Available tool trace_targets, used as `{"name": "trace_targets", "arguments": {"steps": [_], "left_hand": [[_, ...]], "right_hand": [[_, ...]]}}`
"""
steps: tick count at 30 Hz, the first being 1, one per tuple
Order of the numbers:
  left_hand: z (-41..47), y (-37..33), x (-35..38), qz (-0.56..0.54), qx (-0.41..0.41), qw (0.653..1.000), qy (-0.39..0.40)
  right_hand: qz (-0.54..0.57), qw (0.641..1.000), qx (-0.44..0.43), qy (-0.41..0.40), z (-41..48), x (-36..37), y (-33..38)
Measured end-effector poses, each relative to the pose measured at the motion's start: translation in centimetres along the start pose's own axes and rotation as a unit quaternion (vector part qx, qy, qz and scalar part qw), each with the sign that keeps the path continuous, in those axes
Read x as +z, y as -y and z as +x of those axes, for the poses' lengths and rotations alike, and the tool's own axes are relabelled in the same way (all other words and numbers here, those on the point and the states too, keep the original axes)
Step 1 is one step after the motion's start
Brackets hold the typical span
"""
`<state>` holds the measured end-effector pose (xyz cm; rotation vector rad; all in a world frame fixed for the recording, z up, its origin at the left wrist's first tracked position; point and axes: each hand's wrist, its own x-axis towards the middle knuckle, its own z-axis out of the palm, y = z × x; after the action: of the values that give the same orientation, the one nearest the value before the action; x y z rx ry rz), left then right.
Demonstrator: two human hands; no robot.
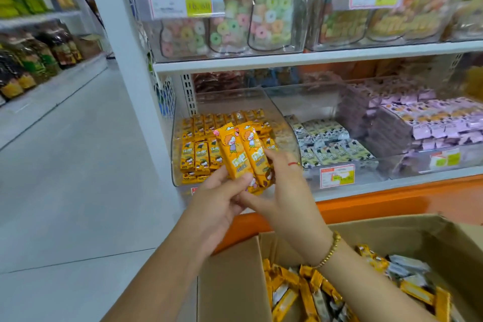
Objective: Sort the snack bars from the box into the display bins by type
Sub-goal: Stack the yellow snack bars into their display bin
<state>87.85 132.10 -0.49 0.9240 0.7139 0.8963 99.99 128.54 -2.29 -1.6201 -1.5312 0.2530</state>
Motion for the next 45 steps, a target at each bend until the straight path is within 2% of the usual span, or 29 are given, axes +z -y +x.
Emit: {"name": "trace_targets", "arguments": {"steps": [4, 5, 6, 7, 8, 9, 10, 11, 13, 15, 18, 20, 22, 24, 25, 27, 29, 31, 34, 38, 39, 40, 43, 45], "left_hand": [[0.3, -0.9, -0.8, 0.01, -0.007, 1.0, -0.019], [0.4, -1.0, -1.2, 0.077, -0.002, 0.996, -0.046], [0.6, -1.1, -1.8, 0.201, 0.016, 0.976, -0.084], [0.8, -0.9, -2.6, 0.35, 0.047, 0.928, -0.123], [0.8, -0.7, -3.2, 0.48, 0.079, 0.861, -0.147], [0.7, -0.5, -3.7, 0.565, 0.103, 0.804, -0.154], [0.6, -0.3, -4.0, 0.609, 0.115, 0.77, -0.155], [0.5, 0.0, -4.2, 0.627, 0.122, 0.753, -0.157], [0.5, 0.2, -4.5, 0.639, 0.137, 0.739, -0.164], [0.6, 0.1, -4.6, 0.647, 0.153, 0.73, -0.162], [0.4, 0.1, -4.4, 0.651, 0.169, 0.724, -0.152], [0.1, 0.5, -3.9, 0.629, 0.195, 0.74, -0.137], [-0.1, 1.6, -3.3, 0.601, 0.209, 0.762, -0.119], [-0.1, 4.0, -3.0, 0.59, 0.172, 0.783, -0.095], [-0.3, 5.7, -3.0, 0.598, 0.136, 0.786, -0.077], [-1.1, 9.4, -2.9, 0.639, 0.053, 0.767, -0.018], [-2.5, 12.6, -2.7, 0.669, -0.04, 0.739, 0.062], [-4.0, 14.8, -2.4, 0.67, -0.125, 0.719, 0.135], [-4.9, 16.7, -1.9, 0.69, -0.217, 0.66, 0.205], [-4.4, 17.9, -1.9, 0.713, -0.275, 0.603, 0.228], [-4.2, 18.1, -1.9, 0.719, -0.28, 0.591, 0.235], [-4.0, 18.2, -2.0, 0.726, -0.281, 0.58, 0.24], [-3.5, 18.3, -1.9, 0.733, -0.282, 0.567, 0.249], [-3.4, 18.2, -1.8, 0.74, -0.28, 0.558, 0.253]], "right_hand": [[-0.022, 0.999, 0.005, -0.041, 1.9, 1.1, 1.2], [-0.041, 0.998, 0.019, -0.047, 2.9, 1.1, 1.0], [-0.072, 0.996, 0.043, -0.042, 4.0, 1.1, 0.7], [-0.109, 0.991, 0.077, -0.024, 5.3, 1.1, 0.2], [-0.144, 0.983, 0.111, 0.004, 6.5, 1.2, -0.2], [-0.17, 0.975, 0.143, 0.034, 7.5, 1.5, -0.7], [-0.184, 0.966, 0.171, 0.063, 8.4, 1.9, -1.0], [-0.191, 0.959, 0.192, 0.087, 9.2, 2.5, -1.3], [-0.178, 0.953, 0.211, 0.123, 10.3, 3.7, -1.5], [-0.113, 0.96, 0.209, 0.147, 10.8, 4.3, -1.4], [-0.057, 0.971, 0.166, 0.162, 10.3, 4.0, -1.4], [-0.029, 0.986, 0.125, 0.108, 8.9, 3.1, -1.8], [0.035, 0.998, 0.057, 0.016, 7.0, 1.7, -2.2], [0.101, 0.995, 0.009, -0.019, 4.5, 0.0, -3.5], [0.11, 0.994, 0.005, -0.005, 3.1, -0.6, -4.6], [0.09, 0.994, 0.021, 0.065, 0.2, -1.4, -7.6], [0.01, 0.984, 0.057, 0.166, -2.9, -1.3, -11.8], [-0.078, 0.946, 0.111, 0.293, -6.3, -0.6, -16.5], [-0.128, 0.86, 0.199, 0.451, -12.0, 0.6, -22.6], [-0.139, 0.708, 0.267, 0.639, -18.4, 2.0, -26.4], [-0.142, 0.681, 0.267, 0.667, -19.5, 2.2, -26.9], [-0.141, 0.665, 0.259, 0.687, -20.3, 2.4, -27.2], [-0.118, 0.656, 0.242, 0.705, -21.5, 2.9, -27.6], [-0.111, 0.633, 0.232, 0.731, -21.9, 3.2, -27.6]]}}
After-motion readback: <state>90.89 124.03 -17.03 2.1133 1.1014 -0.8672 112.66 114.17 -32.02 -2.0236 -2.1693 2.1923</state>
